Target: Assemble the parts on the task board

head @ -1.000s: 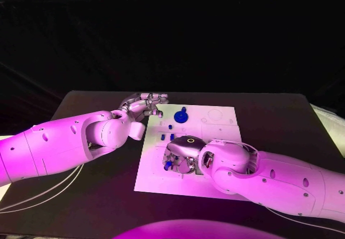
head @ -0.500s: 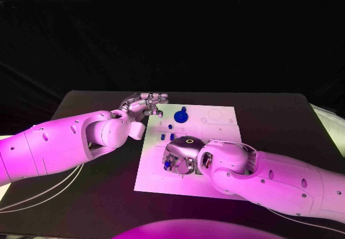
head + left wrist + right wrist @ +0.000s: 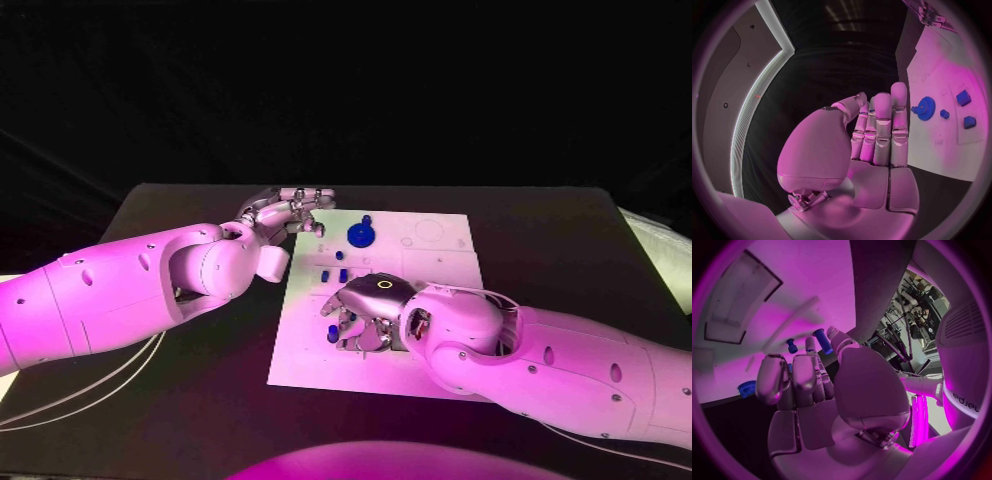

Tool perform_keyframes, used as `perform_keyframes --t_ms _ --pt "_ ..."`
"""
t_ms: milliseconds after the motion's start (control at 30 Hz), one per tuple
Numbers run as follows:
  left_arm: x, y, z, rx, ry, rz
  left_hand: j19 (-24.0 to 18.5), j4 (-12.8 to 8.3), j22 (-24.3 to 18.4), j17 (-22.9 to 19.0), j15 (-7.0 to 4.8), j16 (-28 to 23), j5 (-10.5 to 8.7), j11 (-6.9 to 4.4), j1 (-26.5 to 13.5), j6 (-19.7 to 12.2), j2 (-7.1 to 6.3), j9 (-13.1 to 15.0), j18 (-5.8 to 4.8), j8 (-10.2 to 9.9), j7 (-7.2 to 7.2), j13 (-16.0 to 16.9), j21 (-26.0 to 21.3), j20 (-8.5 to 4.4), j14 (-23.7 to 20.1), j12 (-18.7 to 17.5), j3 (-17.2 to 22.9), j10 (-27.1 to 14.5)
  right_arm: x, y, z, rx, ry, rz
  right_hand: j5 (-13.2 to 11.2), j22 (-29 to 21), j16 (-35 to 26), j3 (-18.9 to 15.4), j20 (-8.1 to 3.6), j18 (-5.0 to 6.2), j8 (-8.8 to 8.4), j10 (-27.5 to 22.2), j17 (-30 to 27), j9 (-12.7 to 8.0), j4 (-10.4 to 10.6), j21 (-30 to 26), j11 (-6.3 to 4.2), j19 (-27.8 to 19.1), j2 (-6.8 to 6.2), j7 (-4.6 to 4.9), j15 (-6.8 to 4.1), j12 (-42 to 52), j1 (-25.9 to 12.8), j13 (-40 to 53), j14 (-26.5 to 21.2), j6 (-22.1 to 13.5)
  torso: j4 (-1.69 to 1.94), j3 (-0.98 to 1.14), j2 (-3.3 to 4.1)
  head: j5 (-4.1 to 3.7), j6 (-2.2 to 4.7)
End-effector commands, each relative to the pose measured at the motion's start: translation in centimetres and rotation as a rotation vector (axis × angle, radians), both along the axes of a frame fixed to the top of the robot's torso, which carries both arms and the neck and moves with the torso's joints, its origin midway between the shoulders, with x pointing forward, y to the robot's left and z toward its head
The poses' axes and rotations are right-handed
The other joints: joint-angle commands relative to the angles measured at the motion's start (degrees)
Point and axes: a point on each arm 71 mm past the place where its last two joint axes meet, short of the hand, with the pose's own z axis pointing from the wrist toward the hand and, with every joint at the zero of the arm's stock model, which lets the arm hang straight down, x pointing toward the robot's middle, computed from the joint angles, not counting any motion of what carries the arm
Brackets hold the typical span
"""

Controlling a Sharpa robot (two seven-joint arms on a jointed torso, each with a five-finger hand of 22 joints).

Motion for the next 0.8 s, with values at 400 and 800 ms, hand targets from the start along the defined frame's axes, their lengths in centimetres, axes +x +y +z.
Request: perform_keyframes --t_ms 400,800 --pt "-0.1 -0.2 -0.3 -0.01 0.002 -0.022 -0.33 -0.25 -0.15 -0.19 0.02 0.09 0.21 -0.06 0.06 -0.44 0.67 -0.07 1.09 0.41 -0.03 0.03 -0.41 -0.02 -0.55 0.39 -0.31 -0.44 -0.1 -4.9 4.3 0.228 -0.025 -0.12 0.75 2.23 1.93 -0.48 -0.21 -0.97 2.78 5.54 1.86 1.18 -0.63 1.58 -0.19 1.1 1.44 0.66 -0.55 4.0 2.77 2.15 1.87 7.43 -0.64 0.06 -0.72 -1.63 0.97" --pt "-0.3 -0.1 -0.6 -0.008 0.011 -0.02 -0.33 -0.26 -0.17 -0.22 0.03 0.1 0.21 -0.07 0.06 -0.44 0.71 -0.07 1.09 0.43 -0.04 0.03 -0.43 -0.02 -0.56 0.45 -0.33 -0.45 0.7 -15.0 5.6 0.095 0.16 -0.488 6.0 12.25 12.54 -8.38 -1.54 -3.2 3.87 10.43 14.55 2.42 4.13 7.98 -2.93 6.23 2.38 -1.95 -2.81 50.23 -1.88 50.68 3.67 12.98 -1.84 0.08 -1.28 -3.47 1.6"
